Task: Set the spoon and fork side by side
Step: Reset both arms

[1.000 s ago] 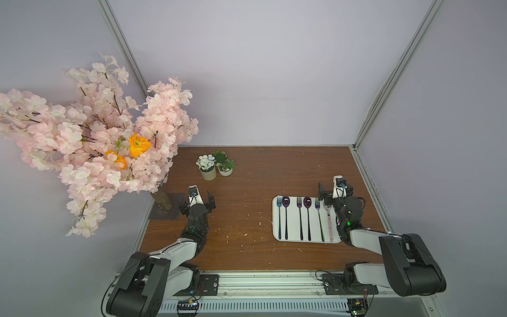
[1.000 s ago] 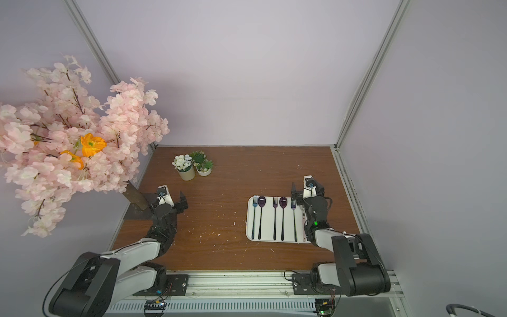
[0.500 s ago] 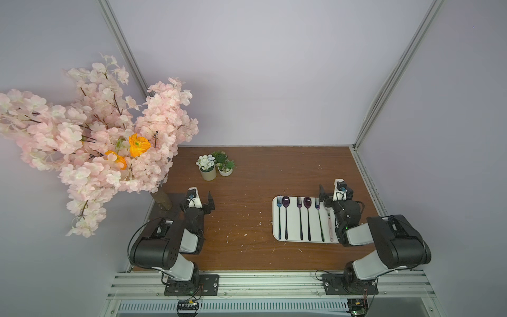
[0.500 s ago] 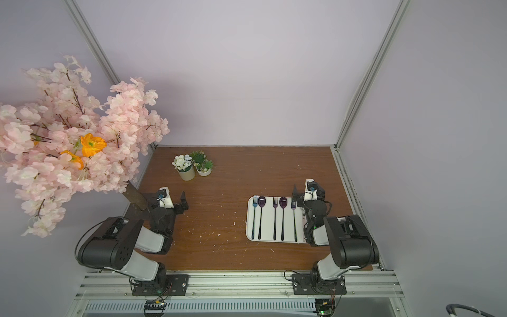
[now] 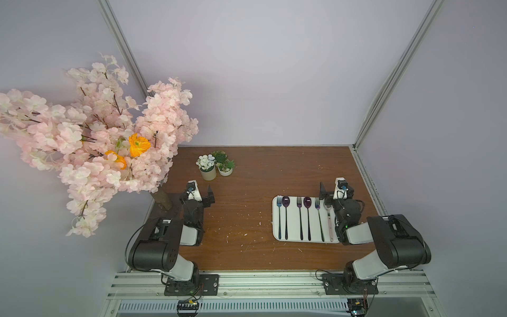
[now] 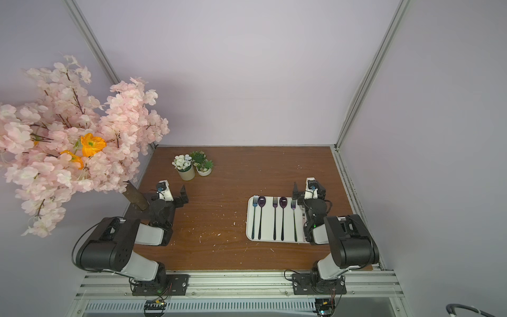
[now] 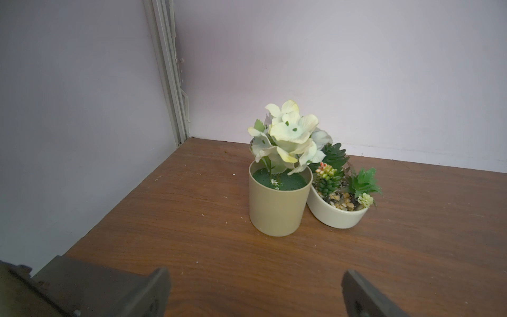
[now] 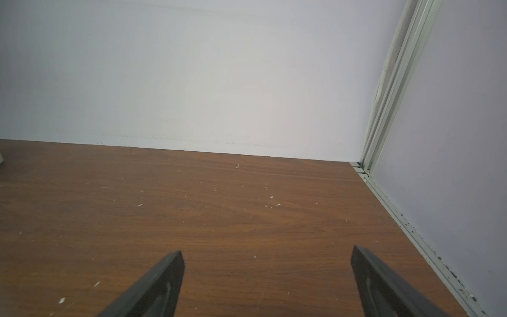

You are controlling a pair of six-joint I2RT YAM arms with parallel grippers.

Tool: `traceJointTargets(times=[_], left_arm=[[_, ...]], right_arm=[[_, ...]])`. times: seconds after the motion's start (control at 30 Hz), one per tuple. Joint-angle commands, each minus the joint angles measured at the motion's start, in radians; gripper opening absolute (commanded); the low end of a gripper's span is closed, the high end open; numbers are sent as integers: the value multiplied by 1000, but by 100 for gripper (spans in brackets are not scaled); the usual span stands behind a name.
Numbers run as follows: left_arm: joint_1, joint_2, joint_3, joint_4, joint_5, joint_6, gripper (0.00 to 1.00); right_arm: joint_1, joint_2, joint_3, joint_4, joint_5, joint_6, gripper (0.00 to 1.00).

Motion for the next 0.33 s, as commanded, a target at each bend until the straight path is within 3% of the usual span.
traceJointTargets(times=[0.0,0.3], left_arm=[[-4,1,1,-4,-1,8,100],[8,-1,1,-4,23,-1,100]], right_arm=[[-2,0,-5,10,6,5,99],[-2,1,-6,10,6,5,99]])
